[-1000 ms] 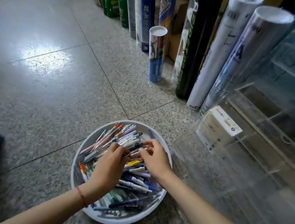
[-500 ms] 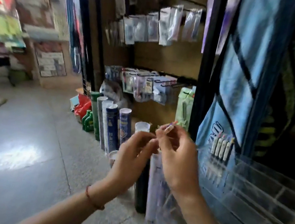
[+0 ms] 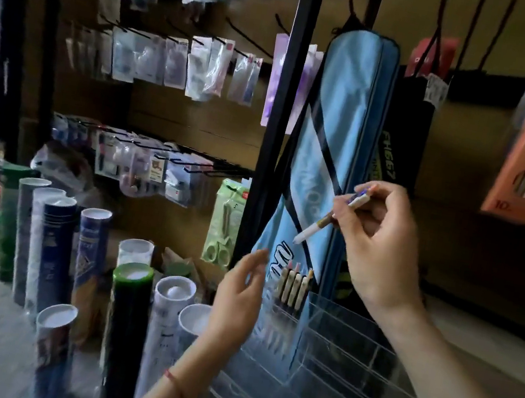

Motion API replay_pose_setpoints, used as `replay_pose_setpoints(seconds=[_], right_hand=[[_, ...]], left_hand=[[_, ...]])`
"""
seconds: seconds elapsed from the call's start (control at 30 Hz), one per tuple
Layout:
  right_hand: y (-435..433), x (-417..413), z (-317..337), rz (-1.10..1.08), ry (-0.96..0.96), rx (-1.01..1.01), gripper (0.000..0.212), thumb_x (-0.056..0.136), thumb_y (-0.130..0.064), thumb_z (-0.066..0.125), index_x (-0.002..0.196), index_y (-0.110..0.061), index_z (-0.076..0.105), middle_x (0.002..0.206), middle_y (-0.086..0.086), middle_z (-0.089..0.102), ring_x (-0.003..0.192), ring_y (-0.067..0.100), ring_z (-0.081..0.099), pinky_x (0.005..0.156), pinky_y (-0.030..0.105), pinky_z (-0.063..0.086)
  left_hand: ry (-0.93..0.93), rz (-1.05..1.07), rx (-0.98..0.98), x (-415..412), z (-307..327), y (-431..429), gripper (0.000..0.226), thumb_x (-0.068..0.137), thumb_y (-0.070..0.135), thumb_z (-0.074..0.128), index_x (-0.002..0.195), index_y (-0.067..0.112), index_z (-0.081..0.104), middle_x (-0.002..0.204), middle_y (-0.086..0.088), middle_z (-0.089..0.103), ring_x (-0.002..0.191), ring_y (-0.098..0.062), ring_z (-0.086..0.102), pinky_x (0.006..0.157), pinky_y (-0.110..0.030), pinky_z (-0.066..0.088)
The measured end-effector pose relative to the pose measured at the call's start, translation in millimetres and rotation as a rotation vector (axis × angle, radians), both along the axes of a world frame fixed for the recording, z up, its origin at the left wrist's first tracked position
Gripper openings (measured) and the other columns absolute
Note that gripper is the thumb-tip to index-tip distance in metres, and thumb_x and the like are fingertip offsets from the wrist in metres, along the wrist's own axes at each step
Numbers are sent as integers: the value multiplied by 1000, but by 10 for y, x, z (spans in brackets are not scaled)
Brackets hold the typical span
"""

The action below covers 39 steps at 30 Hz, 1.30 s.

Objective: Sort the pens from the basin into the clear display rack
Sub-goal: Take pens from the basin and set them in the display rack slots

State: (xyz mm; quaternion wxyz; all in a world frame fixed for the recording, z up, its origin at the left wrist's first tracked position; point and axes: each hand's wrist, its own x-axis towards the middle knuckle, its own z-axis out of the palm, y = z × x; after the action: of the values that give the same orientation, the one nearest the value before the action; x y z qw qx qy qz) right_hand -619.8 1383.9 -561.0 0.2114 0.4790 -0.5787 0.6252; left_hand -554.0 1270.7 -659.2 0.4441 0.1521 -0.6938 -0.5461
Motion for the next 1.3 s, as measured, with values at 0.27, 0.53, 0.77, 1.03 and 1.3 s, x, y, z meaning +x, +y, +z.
replay_pose_setpoints(seconds=[0.27,0.53,0.77,1.03,1.3], right_hand=[[-509,-4,-59,-180,4,422,22,88,-10,61,92,-21,43,79,-2,57,83,30,64,82,42,51],[-537,-71,-146,-232,-43,805,27,95,-12,48,120,-19,42,81,3,55,58,11,53,53,17,42],[-649,-78,-291,-208,-1,967,10,98,-24,42,108,-21,44,93,9,62,68,2,52,55,16,36],[-665,-137,-289,-381,126,1301,28,95,-32,46,90,-6,57,89,10,60,78,21,52,66,32,41],[-653,-166,-104,-235,-63,1029,23,96,-22,46,104,-4,58,90,8,60,76,16,52,66,28,42]], left_hand=[[-120,51,-52,-229,-79,-94,28,96,11,40,118,4,56,101,-5,61,64,2,42,52,-7,34],[-8,37,153,-232,-202,-168,12,90,6,53,97,6,63,93,-10,67,80,-14,58,56,-11,37],[115,-70,336,-221,-220,-207,16,82,3,64,73,17,65,75,-1,68,78,-15,65,74,-22,51],[129,-106,381,-229,-248,-255,7,80,5,68,76,11,68,68,2,65,64,-5,59,54,-4,44],[163,-122,420,-209,-185,-236,6,81,4,66,79,9,66,68,3,63,63,-3,58,53,-3,44]])
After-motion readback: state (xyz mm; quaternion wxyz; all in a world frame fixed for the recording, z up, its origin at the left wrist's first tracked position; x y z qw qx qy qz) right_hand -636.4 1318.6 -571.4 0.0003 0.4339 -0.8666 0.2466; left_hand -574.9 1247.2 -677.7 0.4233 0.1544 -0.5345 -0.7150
